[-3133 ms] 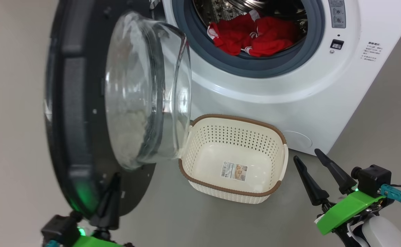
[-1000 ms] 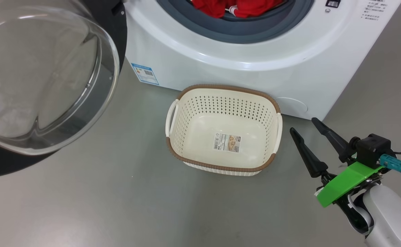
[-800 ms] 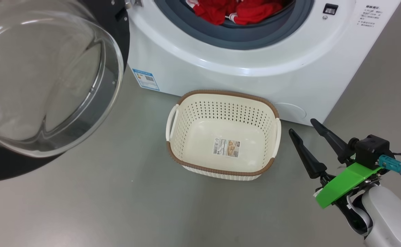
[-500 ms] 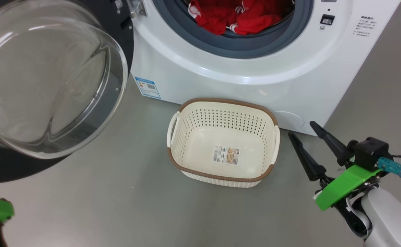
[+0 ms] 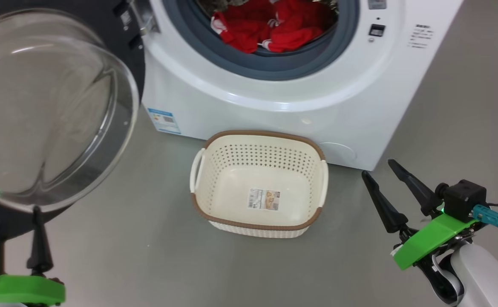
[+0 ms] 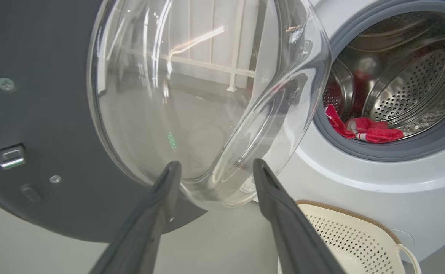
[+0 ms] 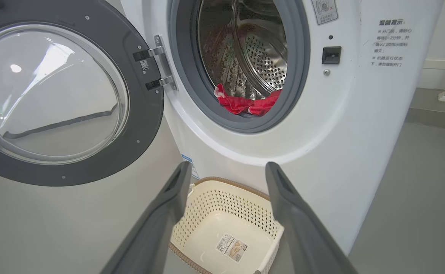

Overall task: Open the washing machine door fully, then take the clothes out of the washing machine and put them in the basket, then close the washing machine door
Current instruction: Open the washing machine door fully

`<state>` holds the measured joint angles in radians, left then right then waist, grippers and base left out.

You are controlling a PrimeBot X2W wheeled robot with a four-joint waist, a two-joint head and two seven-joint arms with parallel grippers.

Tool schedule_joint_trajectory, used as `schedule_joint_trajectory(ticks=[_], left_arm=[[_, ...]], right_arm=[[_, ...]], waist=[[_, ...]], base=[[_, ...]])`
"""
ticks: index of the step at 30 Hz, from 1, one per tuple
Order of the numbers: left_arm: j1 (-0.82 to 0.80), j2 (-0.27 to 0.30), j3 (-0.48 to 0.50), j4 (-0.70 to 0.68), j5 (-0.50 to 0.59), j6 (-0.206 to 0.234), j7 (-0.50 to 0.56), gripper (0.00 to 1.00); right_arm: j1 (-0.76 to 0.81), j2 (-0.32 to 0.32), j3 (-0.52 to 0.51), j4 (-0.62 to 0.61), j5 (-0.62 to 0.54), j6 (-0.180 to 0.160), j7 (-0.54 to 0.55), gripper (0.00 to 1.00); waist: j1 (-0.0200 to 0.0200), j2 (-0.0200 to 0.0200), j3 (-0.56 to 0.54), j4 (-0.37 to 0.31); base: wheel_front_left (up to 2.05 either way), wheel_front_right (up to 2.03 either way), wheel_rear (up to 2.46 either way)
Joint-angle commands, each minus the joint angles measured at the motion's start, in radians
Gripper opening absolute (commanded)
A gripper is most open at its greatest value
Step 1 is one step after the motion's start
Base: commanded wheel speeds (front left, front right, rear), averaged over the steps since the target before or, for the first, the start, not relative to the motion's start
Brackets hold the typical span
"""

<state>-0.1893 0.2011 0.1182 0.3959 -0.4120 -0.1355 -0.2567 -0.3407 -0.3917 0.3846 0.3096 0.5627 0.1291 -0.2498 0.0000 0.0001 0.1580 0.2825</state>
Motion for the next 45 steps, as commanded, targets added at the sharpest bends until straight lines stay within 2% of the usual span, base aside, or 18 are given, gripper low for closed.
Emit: schedule_joint_trajectory(ticks=[1, 12, 16, 26, 36, 45], left_arm=[[0.000, 0.041, 0.016, -0.040, -0.012, 0.005, -0.005, 1.00], [0.070, 0.095, -0.133, -0.163, -0.044, 0.005, -0.005, 1.00], [0.094, 0.101, -0.150, -0.206, -0.049, 0.005, -0.005, 1.00], [0.141, 0.098, -0.165, -0.259, -0.071, 0.005, -0.005, 1.00], [0.177, 0.087, -0.169, -0.269, -0.074, 0.005, -0.005, 1.00], [0.185, 0.085, -0.172, -0.276, -0.072, 0.005, -0.005, 1.00]], right_arm=[[0.026, -0.003, 0.006, -0.027, 0.001, 0.002, -0.012, 1.00], [0.070, 0.007, -0.047, -0.047, -0.007, 0.002, -0.012, 1.00], [0.095, 0.013, -0.074, -0.058, -0.010, 0.002, -0.012, 1.00], [0.141, 0.021, -0.118, -0.079, -0.020, 0.002, -0.012, 1.00], [0.186, 0.016, -0.152, -0.090, -0.022, 0.002, -0.012, 1.00], [0.204, 0.018, -0.172, -0.099, -0.026, 0.002, -0.012, 1.00]], waist=[[0.0000, -0.0001, -0.007, -0.029], [0.0000, -0.0001, -0.022, -0.161], [0.0000, -0.0001, -0.028, -0.222], [0.0000, -0.0001, -0.037, -0.321], [0.0000, -0.0001, -0.057, -0.360], [0.0000, -0.0001, -0.067, -0.358]], base=[[0.00, 0.00, 0.00], [0.00, 0.00, 0.00], [0.00, 0.00, 0.00], [0.00, 0.00, 0.00], [0.00, 0.00, 0.00], [0.00, 0.00, 0.00]])
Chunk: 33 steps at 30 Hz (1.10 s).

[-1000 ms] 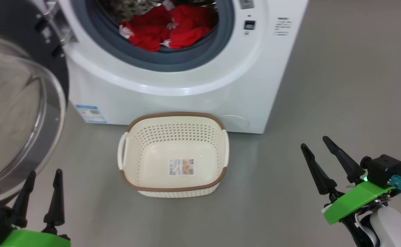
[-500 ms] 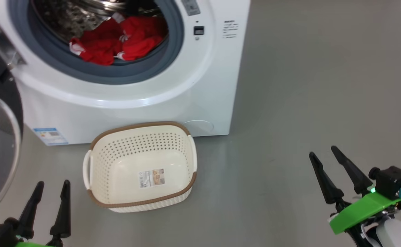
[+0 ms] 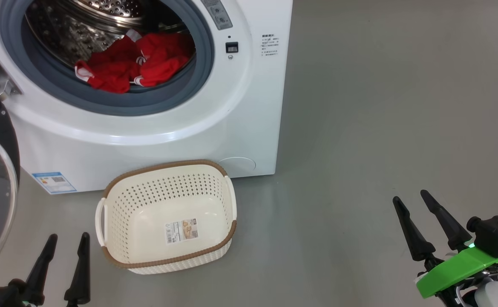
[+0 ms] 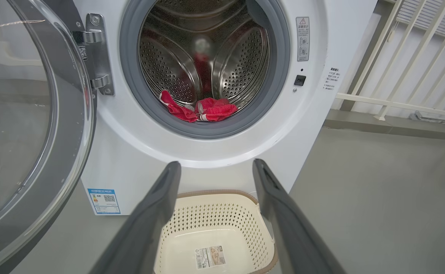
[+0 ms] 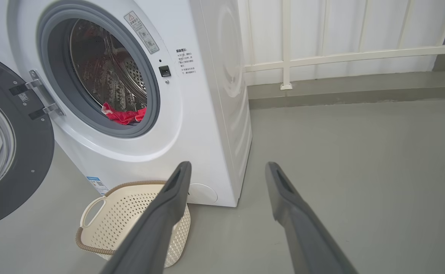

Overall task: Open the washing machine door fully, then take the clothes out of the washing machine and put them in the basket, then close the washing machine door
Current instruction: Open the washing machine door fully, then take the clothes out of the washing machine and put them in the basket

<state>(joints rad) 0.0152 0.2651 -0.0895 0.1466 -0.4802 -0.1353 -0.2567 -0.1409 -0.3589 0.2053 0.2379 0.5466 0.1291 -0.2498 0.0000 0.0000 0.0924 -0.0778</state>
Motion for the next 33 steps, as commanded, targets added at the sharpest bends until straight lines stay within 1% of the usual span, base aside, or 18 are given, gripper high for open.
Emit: schedule_joint_trajectory(ticks=[1, 15, 28, 33], left_arm=[[-0.020, 0.021, 0.035, -0.028, -0.003, 0.005, -0.005, 1.00], [-0.023, 0.023, 0.031, -0.035, -0.017, 0.005, -0.005, 1.00], [-0.034, 0.031, 0.033, -0.042, -0.020, 0.005, -0.005, 1.00], [-0.037, 0.028, 0.036, -0.040, -0.030, 0.005, -0.005, 1.00]], right_arm=[[0.006, -0.014, 0.006, -0.028, -0.011, 0.002, -0.012, 1.00], [0.003, -0.016, 0.009, -0.033, -0.014, 0.002, -0.012, 1.00], [-0.006, -0.013, 0.017, -0.036, -0.017, 0.002, -0.012, 1.00], [-0.011, -0.008, 0.018, -0.036, -0.018, 0.002, -0.012, 1.00]], waist=[[0.0000, 0.0000, -0.001, 0.004], [0.0000, 0.0000, 0.004, 0.018], [0.0000, 0.0000, 0.020, 0.017], [0.0000, 0.0000, 0.026, 0.017]], base=[[0.00, 0.00, 0.00], [0.07, -0.12, 0.06], [1.00, -1.32, 0.32], [0.80, -0.80, 0.00]])
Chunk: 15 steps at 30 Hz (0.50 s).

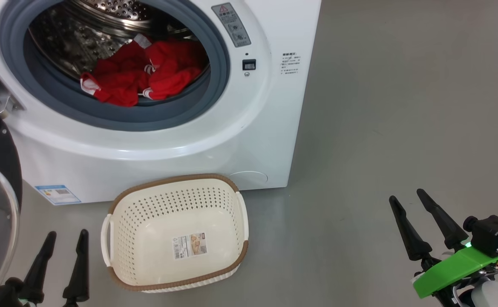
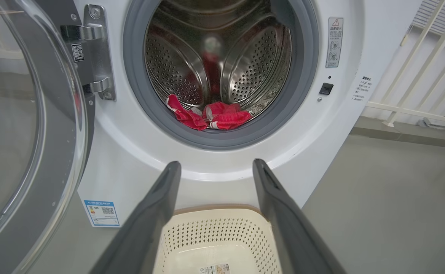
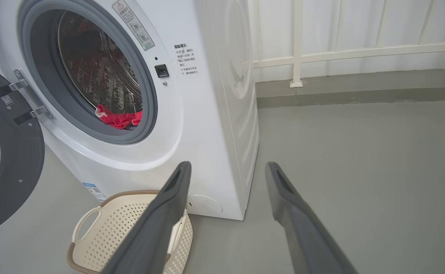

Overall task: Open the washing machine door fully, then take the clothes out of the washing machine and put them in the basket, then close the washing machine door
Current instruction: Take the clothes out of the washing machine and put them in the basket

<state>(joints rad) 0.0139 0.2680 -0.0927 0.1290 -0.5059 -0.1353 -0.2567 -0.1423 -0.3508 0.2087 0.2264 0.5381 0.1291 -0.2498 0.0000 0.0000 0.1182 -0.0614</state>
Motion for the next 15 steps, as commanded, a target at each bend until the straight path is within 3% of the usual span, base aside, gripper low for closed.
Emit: schedule_joint_trajectory(ticks=[1, 15], left_arm=[[-0.035, 0.025, 0.040, -0.020, -0.002, 0.005, -0.005, 1.00], [-0.117, -0.004, 0.014, 0.037, 0.002, 0.005, -0.005, 1.00]], right_arm=[[-0.010, -0.015, 0.015, -0.025, -0.010, 0.002, -0.012, 1.00], [-0.039, 0.008, 0.026, -0.029, -0.020, 0.002, -0.012, 1.00]], waist=[[0.0000, 0.0000, 0.002, 0.001], [0.0000, 0.0000, 0.053, 0.006]], base=[[0.39, -0.39, 0.00], [0.03, -0.03, 0.00]])
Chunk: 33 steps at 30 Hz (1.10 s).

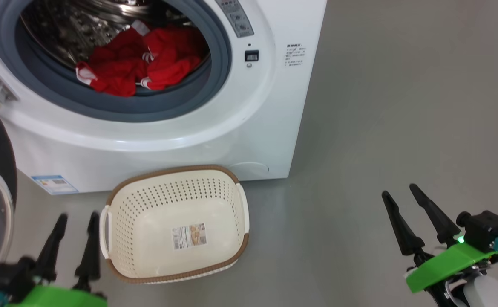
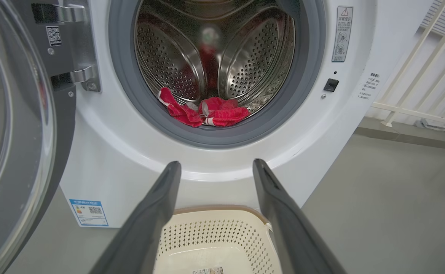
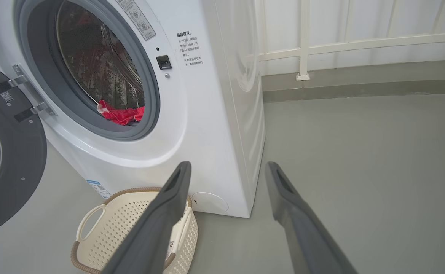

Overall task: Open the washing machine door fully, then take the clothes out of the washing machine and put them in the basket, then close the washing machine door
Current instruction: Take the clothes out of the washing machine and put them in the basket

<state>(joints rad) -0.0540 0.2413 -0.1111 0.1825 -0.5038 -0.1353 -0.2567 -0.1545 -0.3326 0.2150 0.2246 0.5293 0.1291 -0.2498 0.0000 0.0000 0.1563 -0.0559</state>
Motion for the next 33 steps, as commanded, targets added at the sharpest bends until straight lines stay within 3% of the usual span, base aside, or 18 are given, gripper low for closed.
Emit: schedule_joint_trajectory(ticks=[1, 10, 18, 33], left_arm=[[-0.071, 0.024, 0.019, -0.008, 0.005, 0.005, -0.005, 1.00], [-0.379, 0.053, -0.123, 0.205, 0.015, 0.005, 0.004, 1.00], [-0.733, 0.077, -0.220, 0.456, -0.024, 0.005, 0.128, 1.00], [-1.113, 0.078, -0.334, 0.764, -0.027, 0.005, 0.222, 1.00]], right_arm=[[-0.031, -0.007, 0.021, -0.028, -0.012, 0.002, -0.012, 1.00], [-0.090, 0.032, 0.049, -0.030, -0.028, 0.002, -0.012, 1.00], [-0.149, 0.074, 0.075, -0.024, -0.035, 0.002, -0.012, 1.00], [-0.235, 0.122, 0.113, -0.029, -0.051, 0.002, -0.012, 1.00]], waist=[[0.0000, 0.0000, 0.024, 0.001], [0.0000, 0.0000, 0.120, -0.020], [0.0000, 0.0000, 0.202, -0.071], [0.0000, 0.0000, 0.324, -0.144]], base=[[0.00, 0.00, 0.00], [0.00, 0.00, 0.00], [0.00, 0.00, 0.00], [0.00, 0.00, 0.00]])
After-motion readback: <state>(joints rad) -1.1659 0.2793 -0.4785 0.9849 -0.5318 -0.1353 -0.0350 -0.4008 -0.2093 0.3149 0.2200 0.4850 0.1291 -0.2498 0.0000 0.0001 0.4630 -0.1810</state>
